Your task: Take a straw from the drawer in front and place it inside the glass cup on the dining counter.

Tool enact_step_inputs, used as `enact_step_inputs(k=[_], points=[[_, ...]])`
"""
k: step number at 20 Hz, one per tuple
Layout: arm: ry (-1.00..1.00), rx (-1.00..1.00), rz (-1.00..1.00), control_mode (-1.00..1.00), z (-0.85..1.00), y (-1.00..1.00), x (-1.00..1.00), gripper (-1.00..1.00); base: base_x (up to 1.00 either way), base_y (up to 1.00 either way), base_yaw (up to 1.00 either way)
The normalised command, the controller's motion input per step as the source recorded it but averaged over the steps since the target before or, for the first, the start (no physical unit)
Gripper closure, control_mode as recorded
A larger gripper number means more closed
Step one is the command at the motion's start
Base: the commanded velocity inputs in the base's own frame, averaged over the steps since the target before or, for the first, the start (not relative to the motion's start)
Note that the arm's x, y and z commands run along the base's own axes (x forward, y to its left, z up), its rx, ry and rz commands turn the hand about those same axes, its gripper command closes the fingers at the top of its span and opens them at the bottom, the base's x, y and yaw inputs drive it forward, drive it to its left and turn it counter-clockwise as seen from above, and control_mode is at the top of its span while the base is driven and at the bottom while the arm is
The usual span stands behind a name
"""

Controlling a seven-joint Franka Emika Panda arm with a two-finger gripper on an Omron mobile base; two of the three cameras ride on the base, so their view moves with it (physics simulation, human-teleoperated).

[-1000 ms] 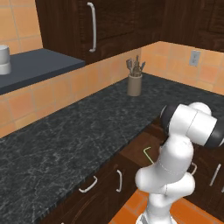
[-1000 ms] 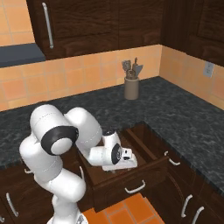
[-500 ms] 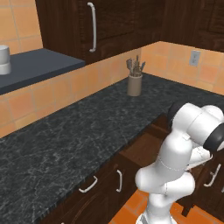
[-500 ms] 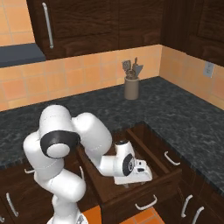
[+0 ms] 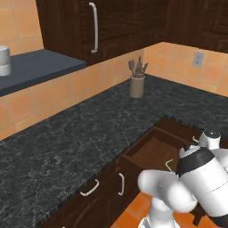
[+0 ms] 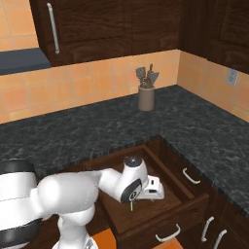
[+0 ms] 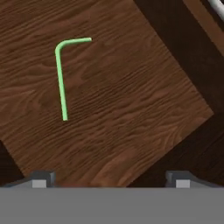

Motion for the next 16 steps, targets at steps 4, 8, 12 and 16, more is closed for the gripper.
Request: enact_step_inputs(k=[4, 8, 12, 16], points=[[-0.20, 0.23, -0.01, -1.00, 0.67, 0.34, 0.20, -1.00, 0.00, 0.00, 0.00], [0.12, -0.02, -0.11, -1.00, 0.25, 0.01, 0.32, -1.00, 0.00, 0.00, 0.00], [0.23, -0.02, -0.14, -1.00, 0.01, 0.34, 0.48, -1.00, 0.00, 0.00, 0.00], [0.05, 0.03, -0.28, -1.00, -0.06, 0.34, 0.34, -1.00, 0.00, 0.00, 0.00]])
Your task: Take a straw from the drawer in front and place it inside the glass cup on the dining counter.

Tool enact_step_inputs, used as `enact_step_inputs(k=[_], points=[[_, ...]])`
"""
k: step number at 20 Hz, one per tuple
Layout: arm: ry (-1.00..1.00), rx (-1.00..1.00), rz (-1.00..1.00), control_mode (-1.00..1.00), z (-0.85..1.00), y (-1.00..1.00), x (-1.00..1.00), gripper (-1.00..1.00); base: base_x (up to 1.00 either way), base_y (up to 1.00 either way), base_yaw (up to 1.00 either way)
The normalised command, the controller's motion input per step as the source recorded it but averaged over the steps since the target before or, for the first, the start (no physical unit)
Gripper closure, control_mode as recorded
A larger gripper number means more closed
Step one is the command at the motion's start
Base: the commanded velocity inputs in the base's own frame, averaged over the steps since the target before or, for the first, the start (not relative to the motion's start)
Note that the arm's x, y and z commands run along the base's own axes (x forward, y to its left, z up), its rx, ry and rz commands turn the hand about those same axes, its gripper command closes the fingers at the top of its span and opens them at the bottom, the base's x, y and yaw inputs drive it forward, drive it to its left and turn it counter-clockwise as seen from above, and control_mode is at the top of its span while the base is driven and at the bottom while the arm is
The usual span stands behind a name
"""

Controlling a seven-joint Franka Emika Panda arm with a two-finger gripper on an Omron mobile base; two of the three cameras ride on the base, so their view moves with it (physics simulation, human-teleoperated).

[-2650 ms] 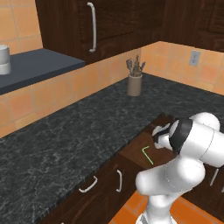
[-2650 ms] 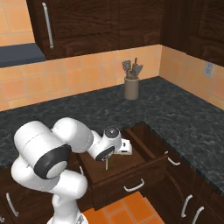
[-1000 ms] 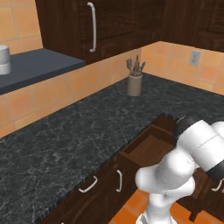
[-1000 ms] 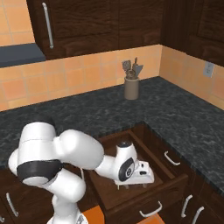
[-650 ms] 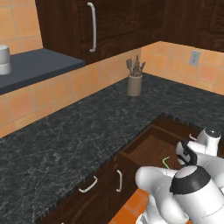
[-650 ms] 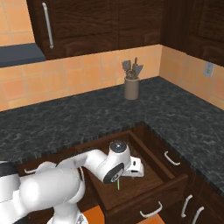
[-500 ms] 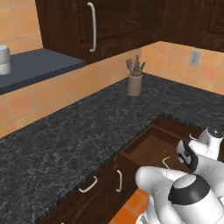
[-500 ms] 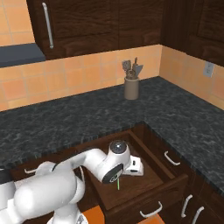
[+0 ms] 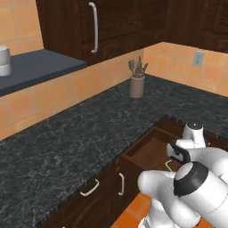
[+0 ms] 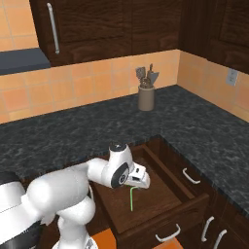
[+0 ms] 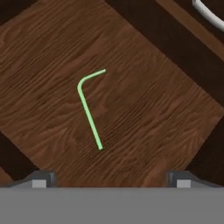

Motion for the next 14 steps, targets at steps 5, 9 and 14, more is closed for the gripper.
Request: enact_step_inputs(k=[5, 9, 14], points=[[0.09, 0.13, -0.23, -1.00, -0.02, -0.01, 0.31, -1.00, 0.00, 0.00, 0.00], [0.17, 0.13, -0.21, -1.00, -0.12, 0.00, 0.21, -1.00, 0.00, 0.00, 0.00], [0.04, 0.08, -0.15, -1.00, -0.25, 0.00, 0.18, -1.00, 0.00, 0.00, 0.00]])
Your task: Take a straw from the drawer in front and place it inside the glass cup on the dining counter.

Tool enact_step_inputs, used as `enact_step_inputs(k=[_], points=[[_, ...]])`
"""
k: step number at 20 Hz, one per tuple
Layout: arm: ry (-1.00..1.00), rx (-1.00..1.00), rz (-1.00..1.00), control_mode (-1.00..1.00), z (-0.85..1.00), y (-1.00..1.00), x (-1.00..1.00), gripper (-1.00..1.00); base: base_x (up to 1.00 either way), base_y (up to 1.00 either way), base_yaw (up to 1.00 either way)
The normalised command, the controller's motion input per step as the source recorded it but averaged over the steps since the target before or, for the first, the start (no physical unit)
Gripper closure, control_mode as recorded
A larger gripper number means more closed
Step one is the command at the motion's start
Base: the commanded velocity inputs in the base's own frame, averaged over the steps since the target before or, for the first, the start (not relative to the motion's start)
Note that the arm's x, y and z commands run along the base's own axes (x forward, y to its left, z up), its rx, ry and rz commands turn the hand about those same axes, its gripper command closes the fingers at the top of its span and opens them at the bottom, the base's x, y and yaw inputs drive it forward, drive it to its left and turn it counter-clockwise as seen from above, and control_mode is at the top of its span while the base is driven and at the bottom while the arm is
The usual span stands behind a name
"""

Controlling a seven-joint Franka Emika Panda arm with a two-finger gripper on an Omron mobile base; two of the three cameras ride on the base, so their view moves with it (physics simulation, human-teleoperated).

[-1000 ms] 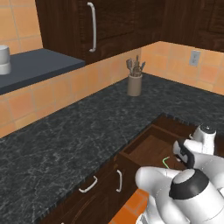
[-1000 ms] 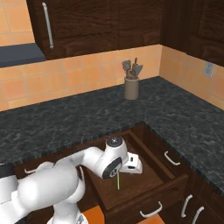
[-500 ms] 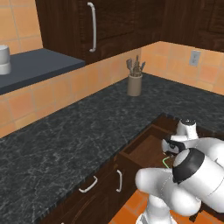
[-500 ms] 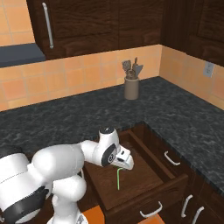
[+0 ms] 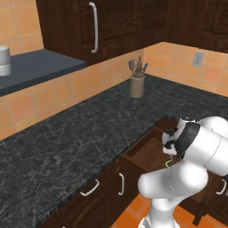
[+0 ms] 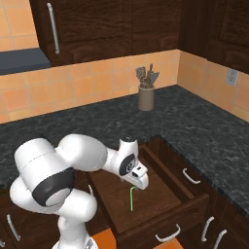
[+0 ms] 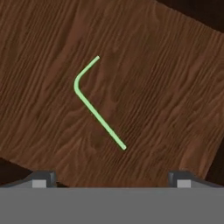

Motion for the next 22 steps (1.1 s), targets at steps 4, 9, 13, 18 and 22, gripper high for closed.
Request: enact_step_inputs(k=[4, 9, 13, 18, 22], points=[[-0.09, 0.03, -0.14, -1.00, -0.34, 0.00, 0.06, -1.00, 0.00, 0.00, 0.00], [-0.11, 0.00, -0.03, -1.00, -0.39, 0.05, 0.18, -1.00, 0.00, 0.00, 0.00], [-0.04, 0.00, 0.00, -1.00, -0.32, 0.00, 0.33, -1.00, 0.00, 0.00, 0.00], [-0.03, 0.00, 0.00, -1.00, -0.25, 0.00, 0.29, -1.00, 0.00, 0.00, 0.00], [0.00, 0.00, 0.00, -1.00, -0.16, 0.00, 0.37, -1.00, 0.00, 0.00, 0.00]])
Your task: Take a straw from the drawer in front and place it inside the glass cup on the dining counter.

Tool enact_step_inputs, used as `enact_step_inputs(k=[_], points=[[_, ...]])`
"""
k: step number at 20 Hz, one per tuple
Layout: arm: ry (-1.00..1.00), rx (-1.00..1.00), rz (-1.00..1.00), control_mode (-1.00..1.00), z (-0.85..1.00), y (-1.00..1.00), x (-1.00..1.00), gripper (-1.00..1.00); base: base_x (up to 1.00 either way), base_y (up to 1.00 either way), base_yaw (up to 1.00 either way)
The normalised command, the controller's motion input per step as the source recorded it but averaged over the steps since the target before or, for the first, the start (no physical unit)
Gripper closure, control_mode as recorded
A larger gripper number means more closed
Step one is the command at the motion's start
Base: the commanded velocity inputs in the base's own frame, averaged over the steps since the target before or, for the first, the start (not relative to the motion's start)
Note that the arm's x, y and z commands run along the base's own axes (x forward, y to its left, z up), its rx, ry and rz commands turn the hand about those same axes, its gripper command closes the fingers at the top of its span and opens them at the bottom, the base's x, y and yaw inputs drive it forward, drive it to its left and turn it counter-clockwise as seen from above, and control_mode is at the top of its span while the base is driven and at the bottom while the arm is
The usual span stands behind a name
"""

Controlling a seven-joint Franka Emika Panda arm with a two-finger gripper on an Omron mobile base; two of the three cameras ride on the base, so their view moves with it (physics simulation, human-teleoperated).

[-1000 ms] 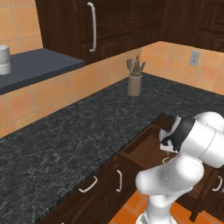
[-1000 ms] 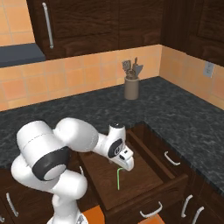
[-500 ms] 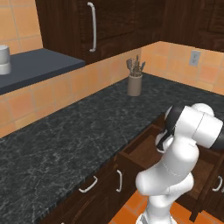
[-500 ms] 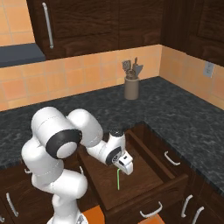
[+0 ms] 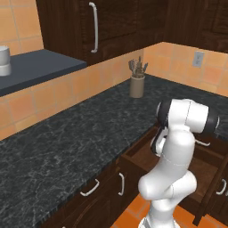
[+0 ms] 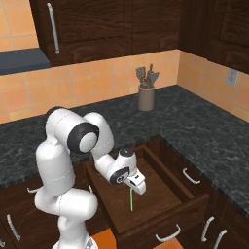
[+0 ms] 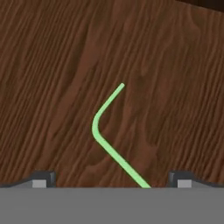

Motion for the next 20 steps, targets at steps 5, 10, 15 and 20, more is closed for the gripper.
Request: enact_step_inputs(k=[5, 10, 15, 20], points=[[0.00, 0.00, 0.00, -1.00, -0.14, 0.00, 0.38, -1.00, 0.00, 0.00, 0.00], [0.00, 0.00, 0.00, -1.00, -0.28, 0.00, 0.25, -1.00, 0.00, 0.00, 0.00], [0.00, 0.00, 0.00, -1.00, -0.38, 0.00, 0.17, -1.00, 0.00, 0.00, 0.00], [0.00, 0.00, 0.00, -1.00, -0.34, -0.06, 0.15, -1.00, 0.00, 0.00, 0.00]])
